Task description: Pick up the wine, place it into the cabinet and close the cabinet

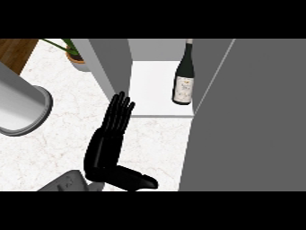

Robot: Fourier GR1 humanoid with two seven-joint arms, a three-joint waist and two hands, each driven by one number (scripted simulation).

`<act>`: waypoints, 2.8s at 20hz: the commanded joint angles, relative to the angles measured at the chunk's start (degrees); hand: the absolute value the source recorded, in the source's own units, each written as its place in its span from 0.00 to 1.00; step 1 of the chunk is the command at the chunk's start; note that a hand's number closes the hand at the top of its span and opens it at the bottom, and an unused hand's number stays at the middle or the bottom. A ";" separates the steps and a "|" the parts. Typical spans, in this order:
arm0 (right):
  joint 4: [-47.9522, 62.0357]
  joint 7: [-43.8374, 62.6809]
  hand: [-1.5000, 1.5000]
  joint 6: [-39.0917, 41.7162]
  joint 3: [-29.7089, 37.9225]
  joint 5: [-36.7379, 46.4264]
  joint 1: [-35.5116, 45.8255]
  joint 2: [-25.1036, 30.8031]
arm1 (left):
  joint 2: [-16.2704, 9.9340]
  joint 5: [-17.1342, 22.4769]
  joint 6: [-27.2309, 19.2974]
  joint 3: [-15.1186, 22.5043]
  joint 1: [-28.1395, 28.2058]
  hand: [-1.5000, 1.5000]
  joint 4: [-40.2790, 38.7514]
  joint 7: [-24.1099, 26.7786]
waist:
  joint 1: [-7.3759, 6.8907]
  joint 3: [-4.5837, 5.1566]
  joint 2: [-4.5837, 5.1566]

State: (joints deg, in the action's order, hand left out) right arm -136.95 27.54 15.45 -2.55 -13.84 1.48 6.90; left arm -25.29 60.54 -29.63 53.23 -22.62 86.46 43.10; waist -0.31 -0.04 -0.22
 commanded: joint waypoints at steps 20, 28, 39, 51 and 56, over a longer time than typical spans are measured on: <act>-7.35 13.87 1.00 -1.56 -35.30 3.40 0.78 -6.73 | -29.80 4.59 20.20 -17.08 29.96 0.00 22.05 4.89 | -0.39 0.19 -0.25; 0.56 17.11 1.00 -15.44 -49.95 11.25 13.12 -6.83 | -36.82 11.00 29.46 -26.09 39.08 0.00 18.58 8.35 | -1.81 0.36 -0.67; 10.07 8.48 1.00 -38.74 -50.60 17.60 26.92 -6.51 | -41.67 11.21 40.14 -31.96 45.23 0.00 12.84 11.51 | -2.88 0.34 -0.52; 31.64 7.52 1.00 -43.98 -33.01 8.10 51.03 -6.76 | -44.13 13.19 49.89 -37.99 50.32 0.00 9.66 10.51 | -3.75 0.14 0.31; 44.42 1.04 1.00 -36.74 -26.06 0.44 58.05 -6.86 | -44.25 13.66 53.85 -41.34 50.98 0.00 6.62 8.95 | -3.11 0.10 0.66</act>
State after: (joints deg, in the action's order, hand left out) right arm -101.82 32.58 -25.32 -33.54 -8.43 53.86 0.66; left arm -69.36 73.49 18.75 13.66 27.88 94.29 51.18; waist -3.86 0.12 0.17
